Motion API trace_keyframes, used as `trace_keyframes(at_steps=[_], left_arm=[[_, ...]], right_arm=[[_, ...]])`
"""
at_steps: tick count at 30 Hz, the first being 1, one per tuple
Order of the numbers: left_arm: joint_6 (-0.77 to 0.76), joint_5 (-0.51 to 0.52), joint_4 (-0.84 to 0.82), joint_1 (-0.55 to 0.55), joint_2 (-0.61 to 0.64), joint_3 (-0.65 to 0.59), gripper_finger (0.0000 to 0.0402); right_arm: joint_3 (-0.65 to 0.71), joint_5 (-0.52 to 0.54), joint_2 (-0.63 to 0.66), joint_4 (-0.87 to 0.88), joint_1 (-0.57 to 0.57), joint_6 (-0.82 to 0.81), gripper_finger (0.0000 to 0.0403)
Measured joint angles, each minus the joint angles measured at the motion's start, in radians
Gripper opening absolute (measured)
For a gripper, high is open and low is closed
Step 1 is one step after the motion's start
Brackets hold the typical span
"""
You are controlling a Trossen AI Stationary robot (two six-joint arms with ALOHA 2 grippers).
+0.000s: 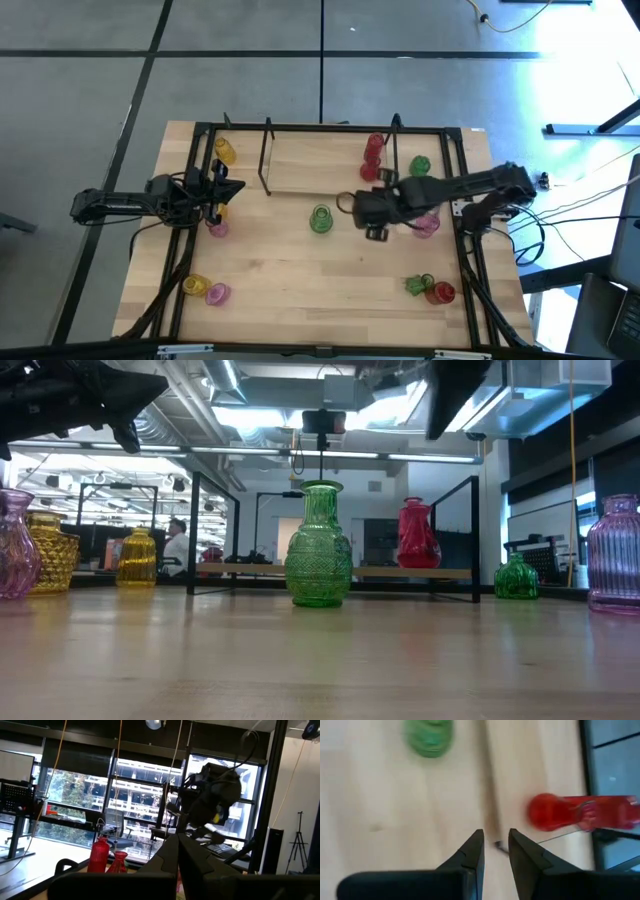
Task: Sort vases onto shelf
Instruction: Put the red vase on the shelf aligned with the other red vases
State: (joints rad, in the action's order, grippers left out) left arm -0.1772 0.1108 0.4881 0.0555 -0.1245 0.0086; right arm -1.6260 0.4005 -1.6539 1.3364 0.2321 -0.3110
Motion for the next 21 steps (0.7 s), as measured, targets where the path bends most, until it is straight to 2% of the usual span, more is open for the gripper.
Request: trace_keyframes(at_steps=[6, 12, 21], left_arm=[[0.001, 0.0, 0.0, 0.0, 0.0, 0.0, 0.0001], [0.002, 0.002, -0.001, 0.0, 0.0, 0.0, 0.0001], [0.004, 0.004, -0.001, 0.0, 0.0, 0.0, 0.0001]], right_arm=[[0.053, -0.065, 0.117, 0.001, 0.099, -0.131, 0.0074], [0.09, -0.174, 0.217, 0.001, 0.176, -0.311, 0.0074], [0.164, -0.237, 0.329, 0.035, 0.32, -0.628, 0.0074]])
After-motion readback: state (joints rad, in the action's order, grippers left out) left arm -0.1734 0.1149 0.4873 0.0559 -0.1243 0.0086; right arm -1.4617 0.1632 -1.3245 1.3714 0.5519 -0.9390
